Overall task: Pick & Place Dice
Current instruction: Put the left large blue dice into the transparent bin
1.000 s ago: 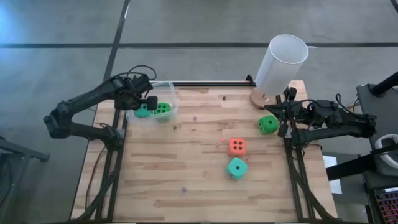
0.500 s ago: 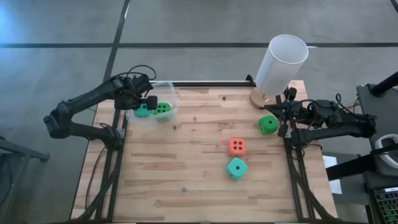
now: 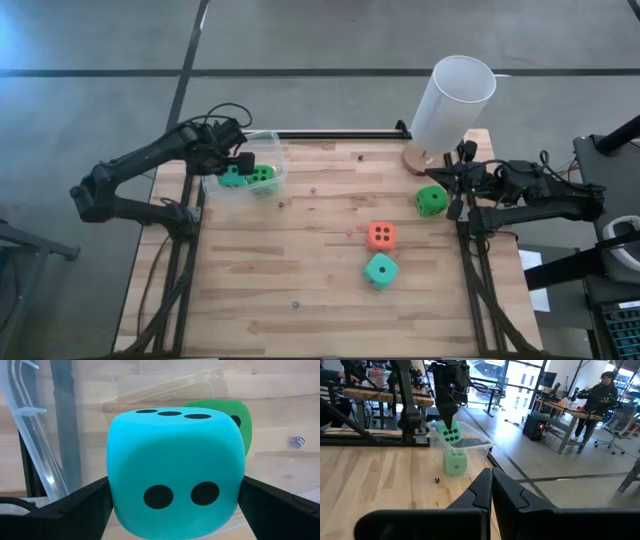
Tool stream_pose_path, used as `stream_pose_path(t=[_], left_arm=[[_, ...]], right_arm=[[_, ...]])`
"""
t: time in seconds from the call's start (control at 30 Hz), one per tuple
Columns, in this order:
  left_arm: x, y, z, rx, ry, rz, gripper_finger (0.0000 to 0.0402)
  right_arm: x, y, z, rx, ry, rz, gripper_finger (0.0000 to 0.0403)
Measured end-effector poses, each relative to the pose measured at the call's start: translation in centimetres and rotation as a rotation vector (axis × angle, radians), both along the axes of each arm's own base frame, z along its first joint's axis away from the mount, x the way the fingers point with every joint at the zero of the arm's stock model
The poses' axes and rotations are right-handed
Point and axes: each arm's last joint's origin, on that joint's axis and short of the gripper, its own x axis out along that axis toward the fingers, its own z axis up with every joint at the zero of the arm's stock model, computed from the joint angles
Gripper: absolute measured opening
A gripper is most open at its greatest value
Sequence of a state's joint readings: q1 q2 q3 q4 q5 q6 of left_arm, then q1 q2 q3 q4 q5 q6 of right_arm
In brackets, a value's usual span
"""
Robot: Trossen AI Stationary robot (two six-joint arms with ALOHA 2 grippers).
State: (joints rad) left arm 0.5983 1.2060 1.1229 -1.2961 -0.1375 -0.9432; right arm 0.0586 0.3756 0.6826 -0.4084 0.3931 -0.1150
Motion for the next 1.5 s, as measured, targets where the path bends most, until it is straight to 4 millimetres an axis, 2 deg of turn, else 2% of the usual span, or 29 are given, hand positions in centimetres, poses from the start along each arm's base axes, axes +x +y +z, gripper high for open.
stream_pose_path(t=[1.5], left_arm=[[0.17,0.1,0.03,0.012,-0.017,-0.001,0.0396]], right_arm=[[0.01,0.0,0.0,0.0,0.0,-0.001,0.0008]])
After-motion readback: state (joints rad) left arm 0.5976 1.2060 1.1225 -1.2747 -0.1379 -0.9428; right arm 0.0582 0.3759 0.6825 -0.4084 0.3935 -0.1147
